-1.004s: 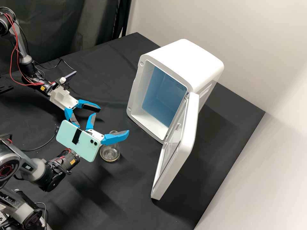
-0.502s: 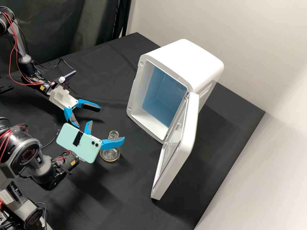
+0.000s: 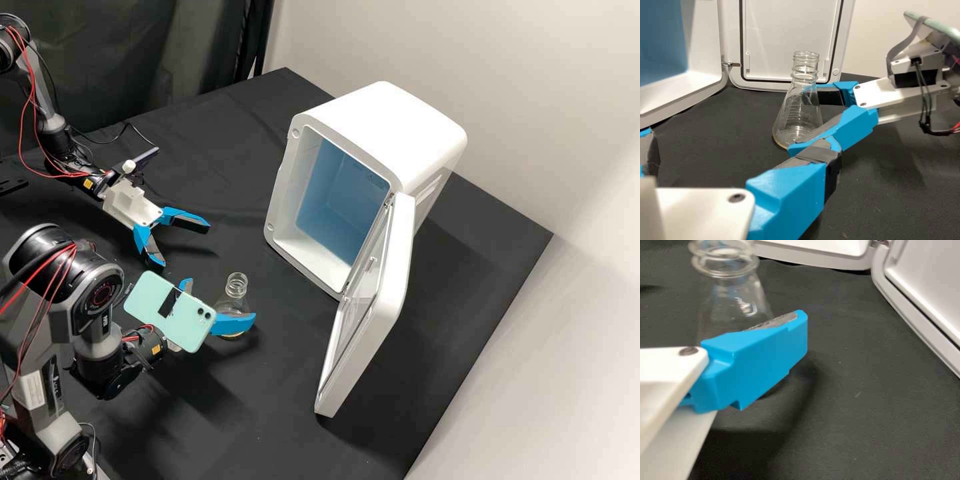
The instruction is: Place the flask in the incubator
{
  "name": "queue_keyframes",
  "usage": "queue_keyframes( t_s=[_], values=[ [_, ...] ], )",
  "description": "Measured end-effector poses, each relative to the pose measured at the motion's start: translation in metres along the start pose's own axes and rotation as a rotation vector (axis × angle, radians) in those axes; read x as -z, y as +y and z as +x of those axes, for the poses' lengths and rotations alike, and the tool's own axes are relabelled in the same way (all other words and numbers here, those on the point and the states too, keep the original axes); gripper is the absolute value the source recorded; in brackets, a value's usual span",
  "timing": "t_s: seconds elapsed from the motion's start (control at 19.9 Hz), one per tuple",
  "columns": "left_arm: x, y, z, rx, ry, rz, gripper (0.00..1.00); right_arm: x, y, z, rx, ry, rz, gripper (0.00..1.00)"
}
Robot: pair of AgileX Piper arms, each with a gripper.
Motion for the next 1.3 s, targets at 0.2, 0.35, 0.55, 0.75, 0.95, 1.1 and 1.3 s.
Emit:
queue_keyframes(
  t_s=[0.2,0.35,0.55,0.75,0.95,1.1,1.3],
  values=[
    [-0.001,0.0012,-0.001,-0.003,-0.001,0.002,1.0,-0.008,0.006,0.007,-0.013,-0.019,0.028,1.0],
    [0.0,0.0022,-0.002,-0.006,0.003,0.002,1.0,-0.009,0.006,0.009,0.002,-0.006,0.05,1.0],
    [0.012,0.0174,-0.01,-0.058,0.048,0.011,1.0,-0.008,0.006,0.01,0.002,0.0,0.048,1.0],
    [0.025,0.0331,-0.02,-0.125,0.119,0.006,1.0,-0.009,0.005,0.01,0.008,-0.005,0.049,1.0],
    [0.029,0.0358,-0.023,-0.137,0.138,0.004,1.0,-0.009,0.005,0.01,0.01,-0.006,0.049,1.0],
    [0.029,0.0358,-0.023,-0.137,0.138,0.004,1.0,-0.009,0.005,0.01,0.011,-0.006,0.048,1.0],
    [0.029,0.0358,-0.023,-0.137,0.138,0.004,1.0,-0.008,0.004,0.01,0.016,0.0,0.046,1.0]
  ],
)
